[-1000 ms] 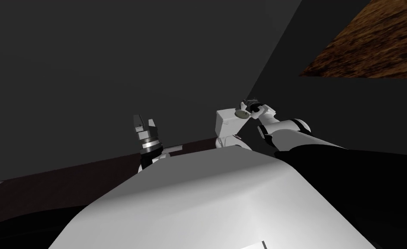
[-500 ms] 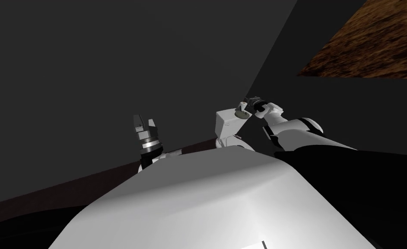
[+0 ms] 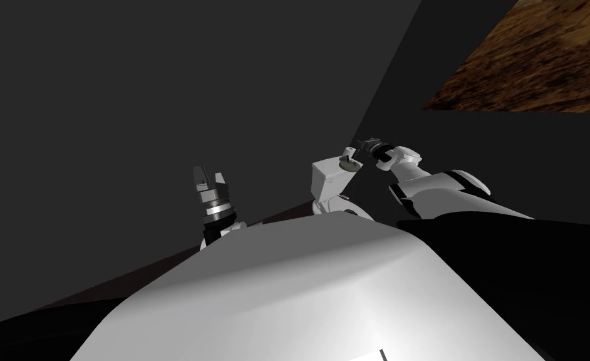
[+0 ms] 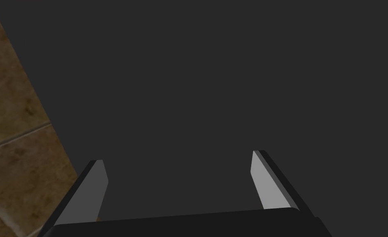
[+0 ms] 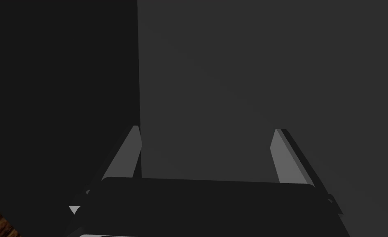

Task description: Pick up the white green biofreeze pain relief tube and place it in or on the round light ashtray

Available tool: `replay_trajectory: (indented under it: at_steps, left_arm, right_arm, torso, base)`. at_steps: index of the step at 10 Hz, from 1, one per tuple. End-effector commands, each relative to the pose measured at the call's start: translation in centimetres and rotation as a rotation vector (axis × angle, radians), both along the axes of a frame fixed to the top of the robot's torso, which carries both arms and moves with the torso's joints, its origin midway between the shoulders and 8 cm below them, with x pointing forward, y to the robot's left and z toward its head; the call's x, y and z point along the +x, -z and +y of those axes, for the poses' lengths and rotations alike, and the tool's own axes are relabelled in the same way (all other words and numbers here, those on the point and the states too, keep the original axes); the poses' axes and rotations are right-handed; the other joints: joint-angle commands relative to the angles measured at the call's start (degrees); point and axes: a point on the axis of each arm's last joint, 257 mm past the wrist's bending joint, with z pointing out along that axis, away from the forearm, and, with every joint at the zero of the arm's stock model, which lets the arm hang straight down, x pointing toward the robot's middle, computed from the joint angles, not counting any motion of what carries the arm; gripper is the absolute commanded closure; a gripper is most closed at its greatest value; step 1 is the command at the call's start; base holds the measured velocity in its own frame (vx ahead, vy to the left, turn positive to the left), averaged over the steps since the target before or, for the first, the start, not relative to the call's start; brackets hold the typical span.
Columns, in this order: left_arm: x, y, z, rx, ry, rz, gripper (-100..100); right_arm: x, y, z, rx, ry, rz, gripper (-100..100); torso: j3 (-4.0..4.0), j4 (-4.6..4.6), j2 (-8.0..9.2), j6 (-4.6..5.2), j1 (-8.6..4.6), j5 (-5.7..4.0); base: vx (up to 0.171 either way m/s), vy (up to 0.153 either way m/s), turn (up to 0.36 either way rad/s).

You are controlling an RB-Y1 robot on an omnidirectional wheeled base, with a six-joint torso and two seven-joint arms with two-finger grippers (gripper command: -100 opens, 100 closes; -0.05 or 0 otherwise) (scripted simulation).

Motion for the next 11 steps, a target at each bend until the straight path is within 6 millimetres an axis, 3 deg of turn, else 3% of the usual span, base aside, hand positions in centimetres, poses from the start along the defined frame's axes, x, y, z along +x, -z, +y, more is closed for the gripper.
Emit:
replay_trajectory:
  at_steps: [1,8,9,11]
  left_arm:
    - [0.0,0.0,0.0,0.000,0.000,0.000,0]
    - [0.0,0.0,0.0,0.000,0.000,0.000,0]
    - [0.0,0.0,0.0,0.000,0.000,0.000,0]
    - [0.0,0.0,0.0,0.000,0.000,0.000,0]
  right_arm:
    - [-0.6,-0.6,0.7,-0.024,-0.059,0.021,-100]
    - [-1.7,-0.8,2.0,0.006,-0.147,0.069,-100]
    - [-1.7,-0.8,2.1,0.012,-0.151,0.069,0]
    - [-1.7,-0.8,2.1,0.011,-0.151,0.069,0]
  torso:
    - [0.00,0.00,0.00,0.00,0.00,0.00]
    - [-0.04,-0.02,-0.05,-0.05,0.13,0.04]
    - [0.04,0.01,0.09,-0.06,-0.16,-0.02]
    - [0.14,0.05,0.25,-0.04,-0.45,-0.10]
  base:
    - [0.130,0.171,-0.289]
    - [0.096,0.118,-0.152]
    - [0.007,0.013,0.002]
    - [0.002,0.003,0.000]
